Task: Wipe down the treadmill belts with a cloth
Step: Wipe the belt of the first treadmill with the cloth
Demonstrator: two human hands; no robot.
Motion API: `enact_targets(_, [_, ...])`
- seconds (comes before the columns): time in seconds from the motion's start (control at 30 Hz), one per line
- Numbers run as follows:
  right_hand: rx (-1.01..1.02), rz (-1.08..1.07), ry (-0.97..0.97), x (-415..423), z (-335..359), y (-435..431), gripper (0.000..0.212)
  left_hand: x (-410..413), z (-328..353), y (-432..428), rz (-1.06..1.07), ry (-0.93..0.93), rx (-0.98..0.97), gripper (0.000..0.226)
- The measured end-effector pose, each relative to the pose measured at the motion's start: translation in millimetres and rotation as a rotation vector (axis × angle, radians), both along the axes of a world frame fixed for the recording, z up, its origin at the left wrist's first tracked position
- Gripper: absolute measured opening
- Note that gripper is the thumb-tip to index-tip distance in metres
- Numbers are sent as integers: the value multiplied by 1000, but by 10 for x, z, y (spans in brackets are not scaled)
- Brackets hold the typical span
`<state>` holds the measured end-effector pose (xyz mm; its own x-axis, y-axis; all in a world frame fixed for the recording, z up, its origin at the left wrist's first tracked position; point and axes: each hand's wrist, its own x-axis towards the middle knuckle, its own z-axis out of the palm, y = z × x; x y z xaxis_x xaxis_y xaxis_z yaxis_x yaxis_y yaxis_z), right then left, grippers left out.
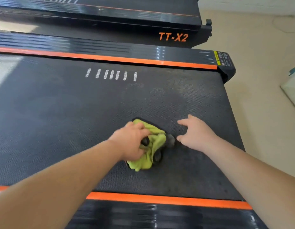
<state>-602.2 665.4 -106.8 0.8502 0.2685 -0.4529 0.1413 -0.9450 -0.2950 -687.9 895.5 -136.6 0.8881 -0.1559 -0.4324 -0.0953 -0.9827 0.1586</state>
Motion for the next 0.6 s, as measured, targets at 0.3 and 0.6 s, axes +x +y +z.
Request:
enact_targets(0.3, [-306, 131, 143, 545, -425, 157, 123, 532, -330, -57, 256, -299, 61, 45])
enact_targets(0.6, [-268, 97, 129, 540, -503, 83, 101, 678, -225, 140, -266, -154, -74, 72])
